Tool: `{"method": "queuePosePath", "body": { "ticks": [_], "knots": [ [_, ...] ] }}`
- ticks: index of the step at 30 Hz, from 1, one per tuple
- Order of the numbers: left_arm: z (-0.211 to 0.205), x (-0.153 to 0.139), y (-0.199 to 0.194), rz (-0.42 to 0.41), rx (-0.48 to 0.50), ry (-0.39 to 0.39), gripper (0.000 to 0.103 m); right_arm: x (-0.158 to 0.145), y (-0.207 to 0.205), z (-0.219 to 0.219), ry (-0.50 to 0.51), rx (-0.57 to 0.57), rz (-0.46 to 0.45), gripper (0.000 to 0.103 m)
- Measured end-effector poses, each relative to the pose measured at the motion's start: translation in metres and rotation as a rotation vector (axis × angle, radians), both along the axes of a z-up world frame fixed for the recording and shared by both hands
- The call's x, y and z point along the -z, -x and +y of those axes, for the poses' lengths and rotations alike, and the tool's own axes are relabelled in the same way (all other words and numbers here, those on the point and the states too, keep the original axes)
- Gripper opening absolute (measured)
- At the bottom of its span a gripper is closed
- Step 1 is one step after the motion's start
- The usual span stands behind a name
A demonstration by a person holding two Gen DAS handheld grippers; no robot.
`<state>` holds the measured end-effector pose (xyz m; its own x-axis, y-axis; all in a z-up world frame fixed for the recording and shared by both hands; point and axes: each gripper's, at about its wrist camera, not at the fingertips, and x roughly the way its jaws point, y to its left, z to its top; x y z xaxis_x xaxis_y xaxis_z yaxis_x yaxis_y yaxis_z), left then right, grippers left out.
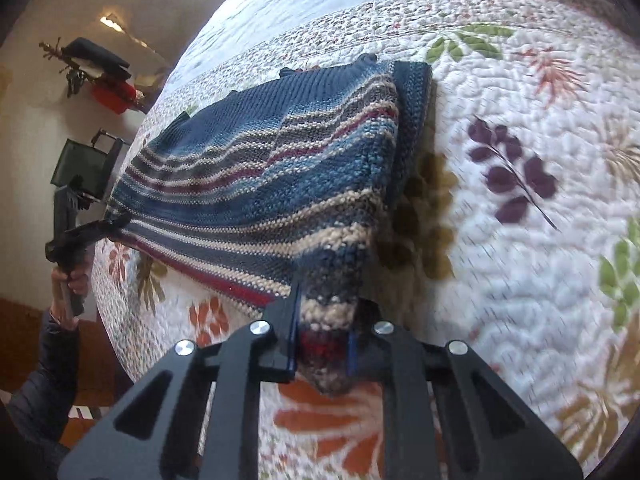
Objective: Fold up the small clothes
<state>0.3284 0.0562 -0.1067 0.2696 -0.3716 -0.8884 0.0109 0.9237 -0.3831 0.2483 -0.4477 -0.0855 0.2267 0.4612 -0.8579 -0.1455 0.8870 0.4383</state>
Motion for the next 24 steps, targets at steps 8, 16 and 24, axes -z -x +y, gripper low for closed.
{"method": "queuePosePath", "body": {
  "ticks": [8,16,24],
  "knots": [
    [-0.032,-0.012,0.073,-0.003,0.079,-0.017,0.024,-0.012,0.065,-0.036,0.027,0.004,0.017,0.016],
    [-0.054,-0.018,0.134,0.017,0.134,-0.039,0.025,-0.017,0.126,-0.064,0.027,0.057,0.032,0.016],
    [-0.048,-0.01,0.163,0.029,0.115,-0.046,0.026,-0.003,0.169,-0.072,0.004,0.083,0.037,0.016]
  ]
}}
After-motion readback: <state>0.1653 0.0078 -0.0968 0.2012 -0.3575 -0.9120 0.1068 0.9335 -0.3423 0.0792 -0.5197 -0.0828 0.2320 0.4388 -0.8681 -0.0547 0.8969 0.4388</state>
